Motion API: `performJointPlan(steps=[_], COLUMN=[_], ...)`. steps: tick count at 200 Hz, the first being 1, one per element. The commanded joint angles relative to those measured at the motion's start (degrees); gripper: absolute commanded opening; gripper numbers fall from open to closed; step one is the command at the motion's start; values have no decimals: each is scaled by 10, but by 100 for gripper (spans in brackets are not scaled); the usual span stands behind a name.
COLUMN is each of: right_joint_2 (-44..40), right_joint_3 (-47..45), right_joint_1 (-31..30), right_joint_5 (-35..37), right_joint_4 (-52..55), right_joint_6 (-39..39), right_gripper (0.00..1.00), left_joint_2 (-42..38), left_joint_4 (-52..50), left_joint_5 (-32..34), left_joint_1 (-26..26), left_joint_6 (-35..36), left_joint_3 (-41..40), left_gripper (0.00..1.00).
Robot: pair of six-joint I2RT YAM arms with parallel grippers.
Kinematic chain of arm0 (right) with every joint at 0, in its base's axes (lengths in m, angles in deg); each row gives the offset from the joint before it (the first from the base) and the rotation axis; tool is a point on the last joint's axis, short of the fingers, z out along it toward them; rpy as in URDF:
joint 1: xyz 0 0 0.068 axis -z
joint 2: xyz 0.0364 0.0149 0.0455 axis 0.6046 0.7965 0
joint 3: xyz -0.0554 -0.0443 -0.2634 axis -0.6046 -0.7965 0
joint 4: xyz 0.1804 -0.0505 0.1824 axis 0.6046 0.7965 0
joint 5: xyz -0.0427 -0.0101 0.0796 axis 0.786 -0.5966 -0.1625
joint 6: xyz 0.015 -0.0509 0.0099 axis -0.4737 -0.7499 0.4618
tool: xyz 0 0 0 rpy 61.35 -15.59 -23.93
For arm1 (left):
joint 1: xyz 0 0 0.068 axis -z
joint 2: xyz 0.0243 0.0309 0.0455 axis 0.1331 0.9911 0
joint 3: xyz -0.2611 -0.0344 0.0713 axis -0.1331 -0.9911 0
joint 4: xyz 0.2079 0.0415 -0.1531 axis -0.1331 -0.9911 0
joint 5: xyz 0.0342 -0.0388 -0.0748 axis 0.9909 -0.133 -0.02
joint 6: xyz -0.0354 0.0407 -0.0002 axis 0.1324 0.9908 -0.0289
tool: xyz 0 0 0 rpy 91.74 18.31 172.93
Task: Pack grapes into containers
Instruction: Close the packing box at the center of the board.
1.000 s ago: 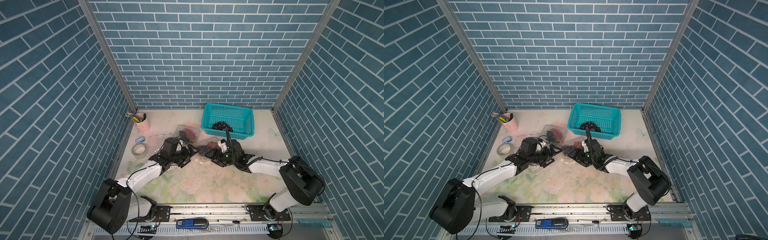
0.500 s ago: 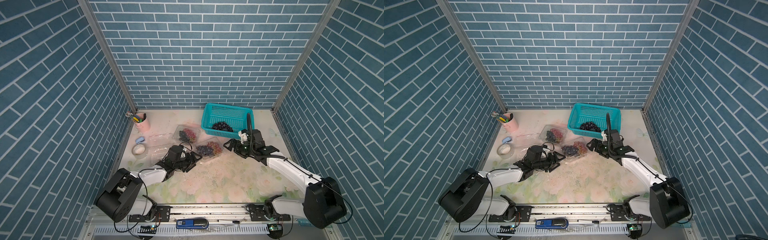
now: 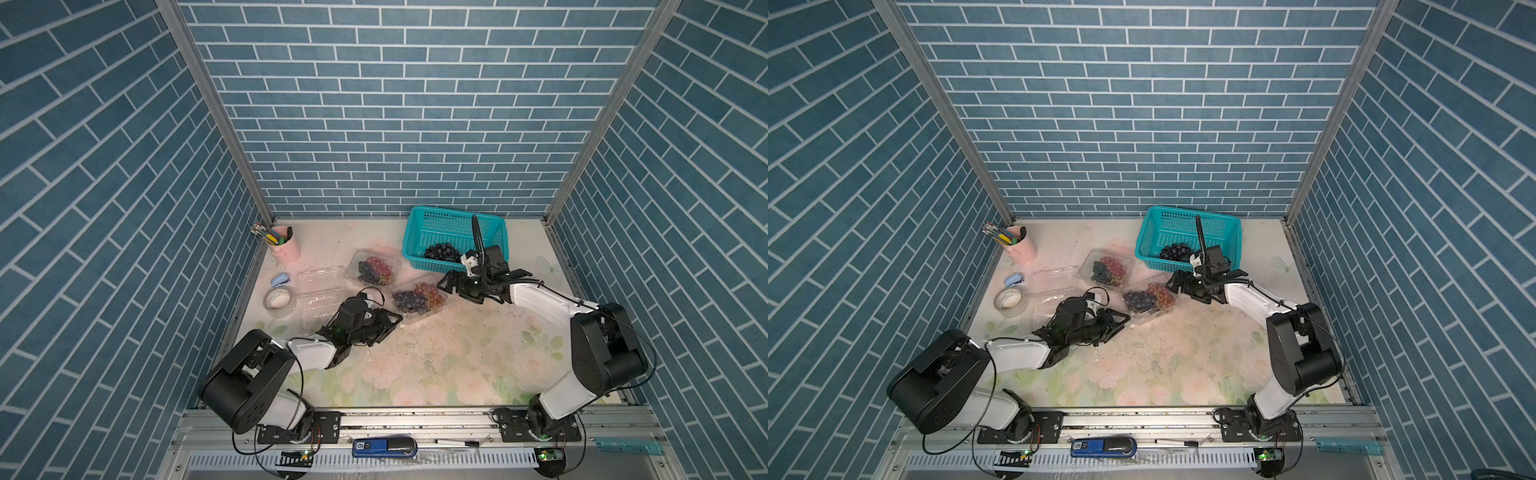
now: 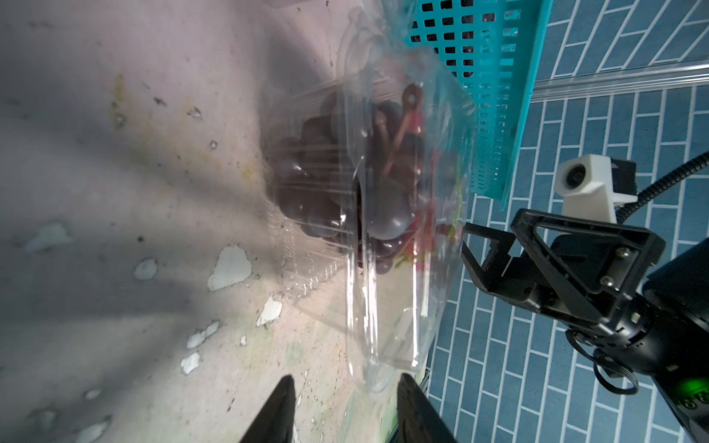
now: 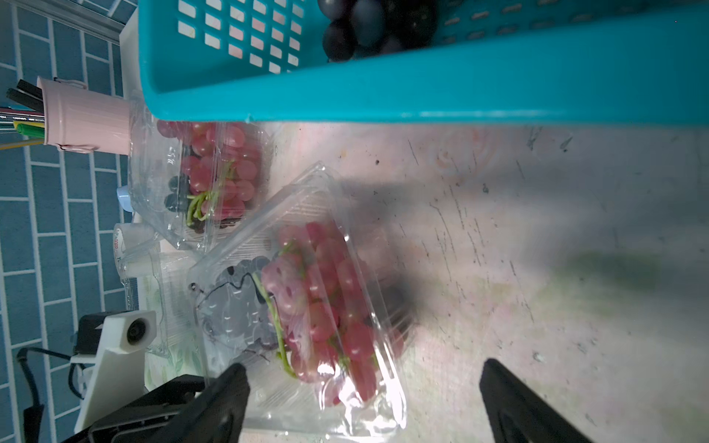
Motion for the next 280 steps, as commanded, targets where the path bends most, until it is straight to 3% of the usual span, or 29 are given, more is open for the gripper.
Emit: performJointPlan(steps=[1,92,181,280], right_joint_2=[21,30,-13,-14], right_joint_3=[16,1,-65,-64], right_joint_1=[3,3,-16,-71], right_joint_5=[-15,-31,-23,-4], right_joint_4=[-16,-48,-101,-122], right_joint_6=[-23,19,85,117], right_gripper=[95,95,95,86], left_joint_2=[22,53,3,-13], left_joint_4=[23,47,22,27], left_joint_5=[4,5,21,29], left_joint_1=[3,7,22,23], left_joint_6=[5,-3,-10,-14], left_joint_3=[5,20,5,-34], left_gripper=[44,35,33,30])
